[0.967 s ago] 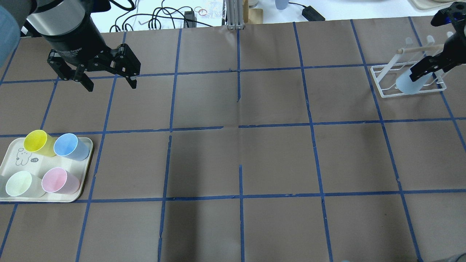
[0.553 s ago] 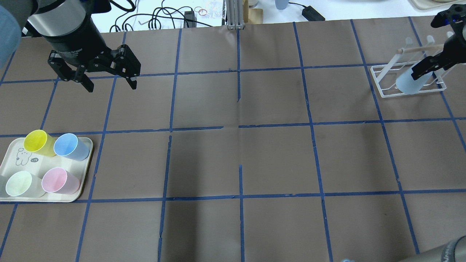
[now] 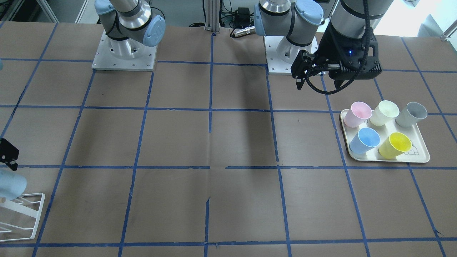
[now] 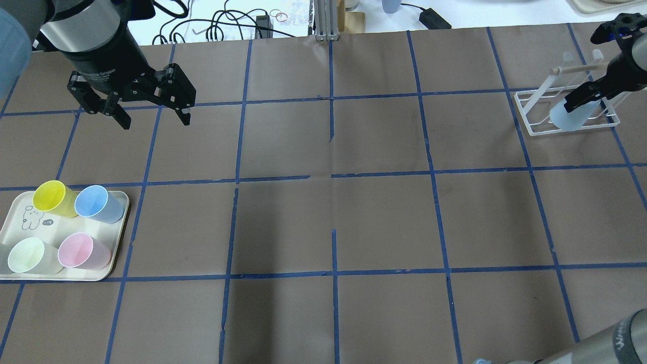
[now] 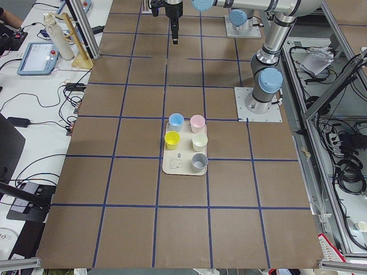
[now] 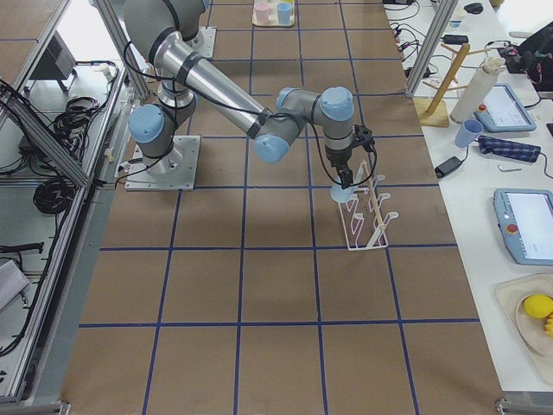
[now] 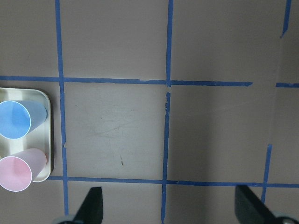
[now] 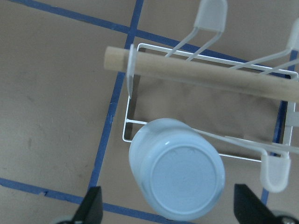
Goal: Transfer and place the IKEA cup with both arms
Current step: 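Lower the right gripper and close it on the light blue cup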
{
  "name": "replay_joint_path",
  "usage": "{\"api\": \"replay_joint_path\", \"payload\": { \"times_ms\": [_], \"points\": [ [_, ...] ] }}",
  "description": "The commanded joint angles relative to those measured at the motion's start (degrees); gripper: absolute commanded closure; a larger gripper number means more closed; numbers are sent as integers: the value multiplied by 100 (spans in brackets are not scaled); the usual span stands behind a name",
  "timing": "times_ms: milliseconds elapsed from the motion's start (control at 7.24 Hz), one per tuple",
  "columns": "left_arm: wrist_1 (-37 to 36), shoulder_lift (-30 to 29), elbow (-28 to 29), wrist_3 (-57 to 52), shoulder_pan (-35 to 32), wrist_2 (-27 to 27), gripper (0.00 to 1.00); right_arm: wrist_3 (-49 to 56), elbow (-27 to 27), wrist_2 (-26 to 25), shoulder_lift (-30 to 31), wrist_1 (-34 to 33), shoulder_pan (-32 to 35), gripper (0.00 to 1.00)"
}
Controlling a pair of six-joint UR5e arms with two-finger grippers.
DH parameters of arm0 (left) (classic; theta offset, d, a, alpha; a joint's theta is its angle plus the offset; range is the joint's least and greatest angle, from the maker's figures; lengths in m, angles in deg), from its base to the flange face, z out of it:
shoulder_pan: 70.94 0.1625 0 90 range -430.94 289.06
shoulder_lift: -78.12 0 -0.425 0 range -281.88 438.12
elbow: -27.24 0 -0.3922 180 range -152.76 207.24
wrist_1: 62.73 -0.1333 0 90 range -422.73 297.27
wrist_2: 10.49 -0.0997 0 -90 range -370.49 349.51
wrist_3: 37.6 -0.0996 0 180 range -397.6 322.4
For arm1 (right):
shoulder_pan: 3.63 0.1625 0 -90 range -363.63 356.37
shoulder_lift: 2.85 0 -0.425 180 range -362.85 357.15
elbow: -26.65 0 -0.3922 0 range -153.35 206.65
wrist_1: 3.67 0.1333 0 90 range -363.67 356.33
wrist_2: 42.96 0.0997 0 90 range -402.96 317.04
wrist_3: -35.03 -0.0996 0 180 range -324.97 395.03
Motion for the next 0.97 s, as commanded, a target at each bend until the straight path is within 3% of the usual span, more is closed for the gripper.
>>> {"api": "replay_joint_path", "payload": {
  "times_ms": [0,829],
  "points": [
    [-1,6,-4,1,0,0,0,0,0,108,-99,-127,9,0],
    [-1,15,-22,10,0,0,0,18,-9,118,-240,-330,0,3]
  ]
}}
